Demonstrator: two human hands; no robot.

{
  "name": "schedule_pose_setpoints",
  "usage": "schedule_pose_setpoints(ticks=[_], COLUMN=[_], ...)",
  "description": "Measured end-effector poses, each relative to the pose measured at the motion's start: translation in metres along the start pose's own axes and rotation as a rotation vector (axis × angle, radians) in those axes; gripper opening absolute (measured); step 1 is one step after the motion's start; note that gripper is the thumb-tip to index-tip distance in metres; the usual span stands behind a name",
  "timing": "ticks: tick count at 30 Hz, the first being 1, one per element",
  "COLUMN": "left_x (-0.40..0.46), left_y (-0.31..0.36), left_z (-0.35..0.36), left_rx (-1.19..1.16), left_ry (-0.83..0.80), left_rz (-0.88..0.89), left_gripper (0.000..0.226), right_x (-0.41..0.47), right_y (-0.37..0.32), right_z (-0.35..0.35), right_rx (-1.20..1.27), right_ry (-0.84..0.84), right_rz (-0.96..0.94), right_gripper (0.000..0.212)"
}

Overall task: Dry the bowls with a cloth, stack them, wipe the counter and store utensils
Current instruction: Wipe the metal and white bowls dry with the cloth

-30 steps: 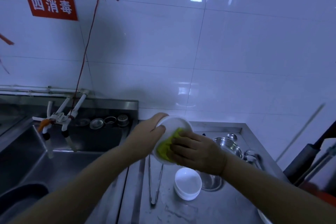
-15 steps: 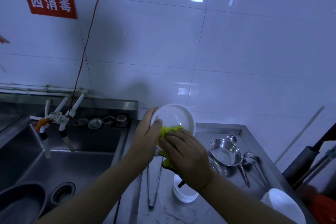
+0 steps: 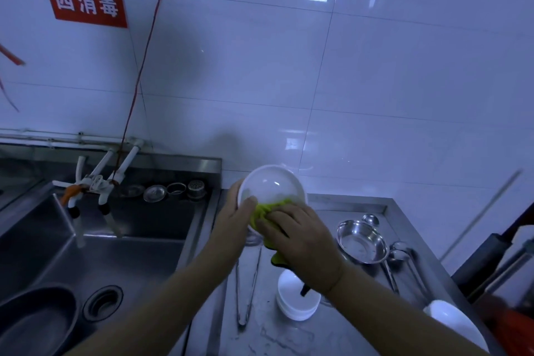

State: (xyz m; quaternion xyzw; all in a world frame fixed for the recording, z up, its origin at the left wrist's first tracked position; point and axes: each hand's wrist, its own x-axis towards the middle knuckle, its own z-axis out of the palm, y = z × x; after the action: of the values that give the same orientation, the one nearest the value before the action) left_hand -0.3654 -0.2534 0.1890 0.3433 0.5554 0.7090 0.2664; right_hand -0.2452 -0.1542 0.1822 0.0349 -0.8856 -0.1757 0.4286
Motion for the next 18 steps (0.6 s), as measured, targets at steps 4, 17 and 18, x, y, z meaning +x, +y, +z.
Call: schedule_pose_setpoints(ticks=[4,17,18], left_x=[0.004,0.022,0.023], left_y=[0.008,0.028,0.028], left_z=[-0.003,-0.017,-0.016], left_rx=[0.079,0.208,0.198], left_ry=[0.006,-0.144,-0.136], left_rz=[0.055,0.043,0.046], left_gripper=[0.026,0.031,0.029], right_x=[-0.006,0.012,0.015], right_y=[-0.012,0.000,-0.004], right_z=[0.002,-0.009,-0.007], right_rx=[0.077,-0.110,-0.097], right_ry=[-0.183,-0.318,-0.319], right_rz=[0.051,0.048,0.071], right_gripper=[0.054,0.072,0.076])
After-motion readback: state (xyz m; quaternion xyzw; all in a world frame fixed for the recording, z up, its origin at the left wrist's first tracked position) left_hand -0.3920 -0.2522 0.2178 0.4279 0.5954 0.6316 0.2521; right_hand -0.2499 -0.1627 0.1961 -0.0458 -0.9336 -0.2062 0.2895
